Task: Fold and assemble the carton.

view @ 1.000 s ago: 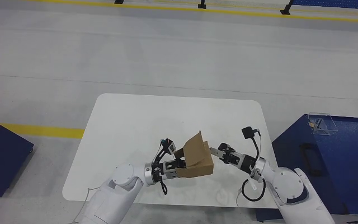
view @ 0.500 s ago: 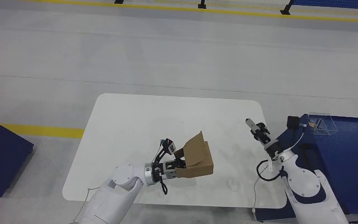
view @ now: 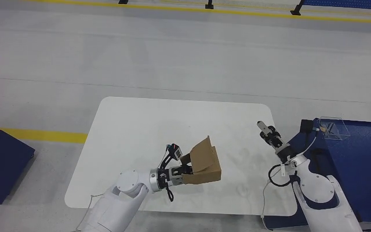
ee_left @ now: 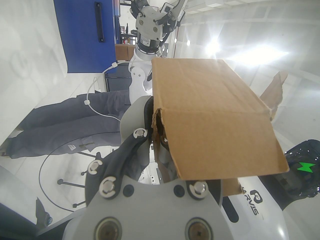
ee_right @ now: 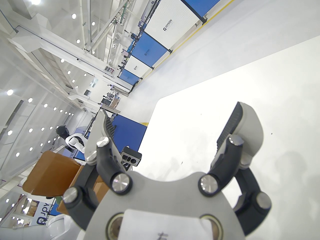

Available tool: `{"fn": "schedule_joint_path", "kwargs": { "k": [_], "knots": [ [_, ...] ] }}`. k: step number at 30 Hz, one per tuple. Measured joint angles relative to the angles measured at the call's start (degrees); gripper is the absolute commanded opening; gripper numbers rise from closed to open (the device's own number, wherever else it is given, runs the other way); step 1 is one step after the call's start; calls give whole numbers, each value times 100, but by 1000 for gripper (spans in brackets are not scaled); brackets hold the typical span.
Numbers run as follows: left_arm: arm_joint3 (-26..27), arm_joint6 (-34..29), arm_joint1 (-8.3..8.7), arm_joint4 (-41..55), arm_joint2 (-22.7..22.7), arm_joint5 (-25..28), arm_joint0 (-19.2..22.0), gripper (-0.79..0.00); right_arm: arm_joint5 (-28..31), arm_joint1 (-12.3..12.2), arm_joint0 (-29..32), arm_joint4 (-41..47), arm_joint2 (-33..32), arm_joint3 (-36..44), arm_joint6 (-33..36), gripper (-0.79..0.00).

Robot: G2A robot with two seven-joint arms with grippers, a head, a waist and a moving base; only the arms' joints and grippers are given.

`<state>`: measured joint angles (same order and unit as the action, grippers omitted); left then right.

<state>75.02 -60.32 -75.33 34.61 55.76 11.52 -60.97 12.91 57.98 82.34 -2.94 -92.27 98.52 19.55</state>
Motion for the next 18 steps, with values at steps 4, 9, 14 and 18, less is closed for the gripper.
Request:
{"fn": "schedule_joint_path", "kwargs": {
  "k": [4, 9, 14, 18],
  "knots": [
    [0, 0, 0, 0, 0, 0, 0, -785, 0, 0, 0, 0, 0, 0, 0, 0],
    [171, 259, -23, 236, -20, -256, -122, -785, 0, 0, 0, 0, 0, 0, 0, 0],
    [909, 1308, -58, 500, -100, -842, -482, -785, 0, 0, 0, 0, 0, 0, 0, 0],
    [1841, 2531, -113, 669, -247, -1190, -956, -785, 0, 0, 0, 0, 0, 0, 0, 0]
  ]
}}
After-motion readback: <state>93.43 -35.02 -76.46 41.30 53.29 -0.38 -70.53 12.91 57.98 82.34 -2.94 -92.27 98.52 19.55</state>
